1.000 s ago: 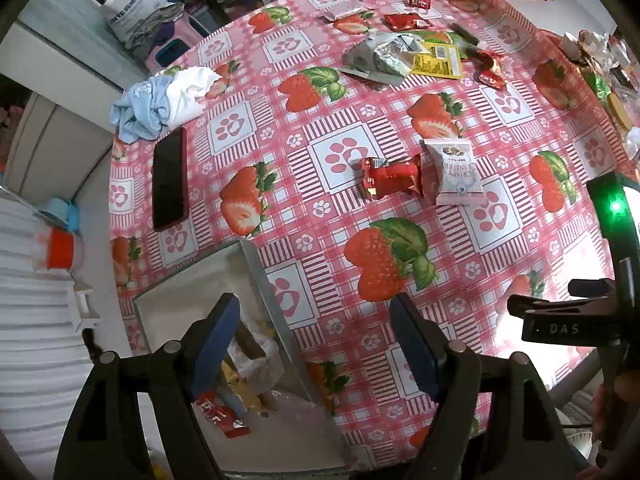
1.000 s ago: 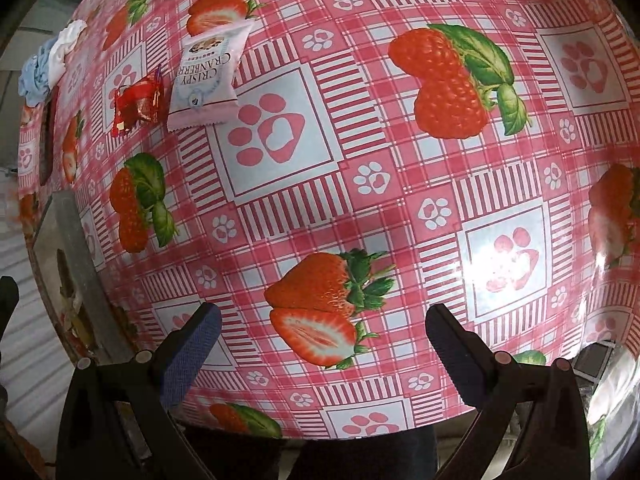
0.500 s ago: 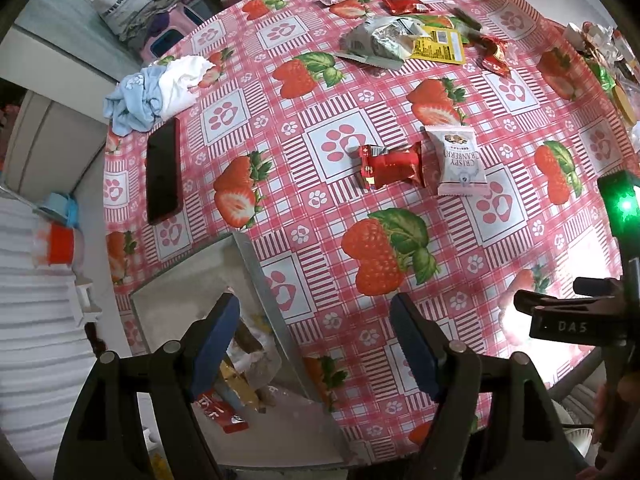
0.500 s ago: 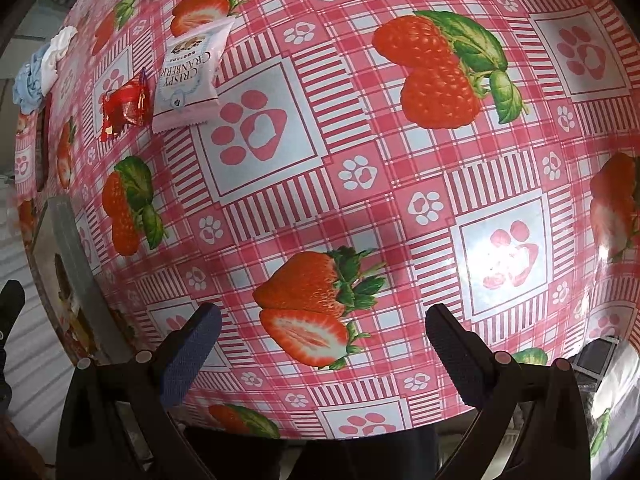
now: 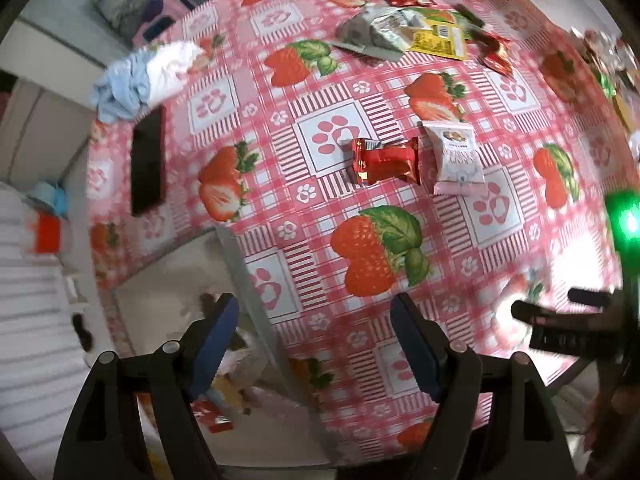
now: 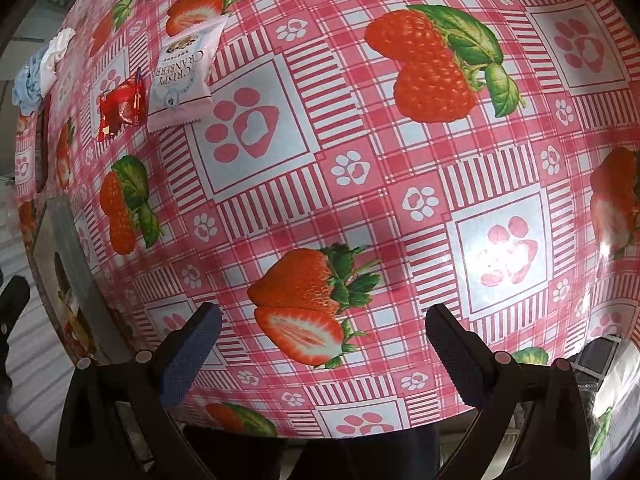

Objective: Organize snacks
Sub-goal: 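Move both tools back from the tray to the snack pile, then grasp another red packet with the left tool while the right tool grasps a Crispy Cranberry packet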

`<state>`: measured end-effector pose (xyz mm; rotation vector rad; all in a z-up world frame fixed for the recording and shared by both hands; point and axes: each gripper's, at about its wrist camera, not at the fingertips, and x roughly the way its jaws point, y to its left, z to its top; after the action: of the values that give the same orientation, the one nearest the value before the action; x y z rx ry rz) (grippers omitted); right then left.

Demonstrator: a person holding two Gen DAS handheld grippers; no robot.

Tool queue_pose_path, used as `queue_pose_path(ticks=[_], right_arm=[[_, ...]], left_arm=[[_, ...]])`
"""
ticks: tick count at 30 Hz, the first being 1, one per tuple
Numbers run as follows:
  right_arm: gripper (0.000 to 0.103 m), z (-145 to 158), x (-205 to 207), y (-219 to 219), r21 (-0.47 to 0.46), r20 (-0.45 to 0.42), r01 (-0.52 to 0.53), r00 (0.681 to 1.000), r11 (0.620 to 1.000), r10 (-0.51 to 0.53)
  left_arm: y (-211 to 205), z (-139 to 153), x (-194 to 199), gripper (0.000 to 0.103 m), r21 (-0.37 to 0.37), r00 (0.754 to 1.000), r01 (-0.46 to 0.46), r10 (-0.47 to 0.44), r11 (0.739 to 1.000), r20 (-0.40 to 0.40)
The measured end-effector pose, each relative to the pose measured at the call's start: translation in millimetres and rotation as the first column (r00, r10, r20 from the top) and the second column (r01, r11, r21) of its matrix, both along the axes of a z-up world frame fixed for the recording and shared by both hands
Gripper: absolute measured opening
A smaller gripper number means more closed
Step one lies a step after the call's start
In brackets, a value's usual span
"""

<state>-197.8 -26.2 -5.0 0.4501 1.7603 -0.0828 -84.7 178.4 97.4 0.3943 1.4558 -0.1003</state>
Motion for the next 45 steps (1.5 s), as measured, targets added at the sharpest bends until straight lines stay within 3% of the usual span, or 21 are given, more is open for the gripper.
queue_pose_path(ticks=[8,11,13,17,19,21,22,24,26,29,38,41,43,44,45], right_arm=[[0.103,-8,-15,-9,-0.009,-0.023,-0.001,1.000,1.000,0.001],[0.103,-9,-18,-14,-0.016,-0.021,-0.007,1.000,1.000,0.007],[0.103,-8,-18,-19,-0.017,-0.021,-0.010,1.000,1.000,0.009],[0.103,-8,-17,-28,-0.016,-0.020,-0.012,1.000,1.000,0.012],[0.103,-7,-18,-30,-0.019,-0.019,-0.016,1.000,1.000,0.016],[0.103,-6,-18,-35,-0.021,-0.017,-0.021,1.000,1.000,0.021],[0.103,-5,-18,-37,-0.022,-0.016,-0.023,1.000,0.999,0.023],[0.103,-4,-19,-40,-0.024,-0.017,-0.029,0.999,0.999,0.029],[0.103,-3,-18,-43,-0.023,-0.018,-0.034,0.999,0.999,0.033],[0.103,1,-11,-48,-0.025,-0.008,-0.035,0.999,0.999,0.035],[0.103,8,64,-33,-0.012,0.068,-0.024,0.997,1.000,0.025],[0.103,11,88,-32,-0.014,0.083,-0.009,0.996,1.000,0.011],[0.103,13,98,-31,-0.021,0.086,-0.005,0.996,1.000,0.007],[0.103,12,104,-31,-0.019,0.085,-0.010,0.996,1.000,0.012],[0.103,12,112,-30,-0.020,0.085,-0.009,0.996,1.000,0.011]], left_arm=[[-10,-30,48,0.081,-0.067,0.998,-0.058,0.056,0.996,-0.032],[-13,-44,72,0.081,-0.124,0.985,-0.157,0.146,0.980,-0.090],[-10,-53,87,0.081,-0.170,0.960,-0.266,0.244,0.949,-0.140],[-5,-77,110,0.081,-0.215,0.868,-0.485,0.438,0.848,-0.235],[-4,-87,116,0.081,-0.213,0.831,-0.547,0.494,0.810,-0.256],[-4,-95,119,0.081,-0.206,0.812,-0.575,0.521,0.792,-0.264],[-6,-100,120,0.081,-0.193,0.811,-0.576,0.524,0.795,-0.261],[-9,-106,119,0.081,-0.144,0.827,-0.547,0.507,0.824,-0.243],[-9,-111,113,0.081,-0.069,0.861,-0.485,0.461,0.872,-0.216],[2,-108,101,0.083,-0.049,0.898,-0.419,0.405,0.907,-0.174],[11,-107,91,0.082,-0.077,0.940,-0.314,0.298,0.946,-0.168],[0,-106,92,0.068,-0.121,0.933,-0.331,0.306,0.936,-0.191],[-3,-103,87,0.051,-0.125,0.938,-0.320,0.296,0.939,-0.180],[-3,-100,85,0.037,-0.127,0.943,-0.308,0.284,0.943,-0.172],[-3,-99,84,0.035,-0.132,0.944,-0.305,0.280,0.943,-0.177]])
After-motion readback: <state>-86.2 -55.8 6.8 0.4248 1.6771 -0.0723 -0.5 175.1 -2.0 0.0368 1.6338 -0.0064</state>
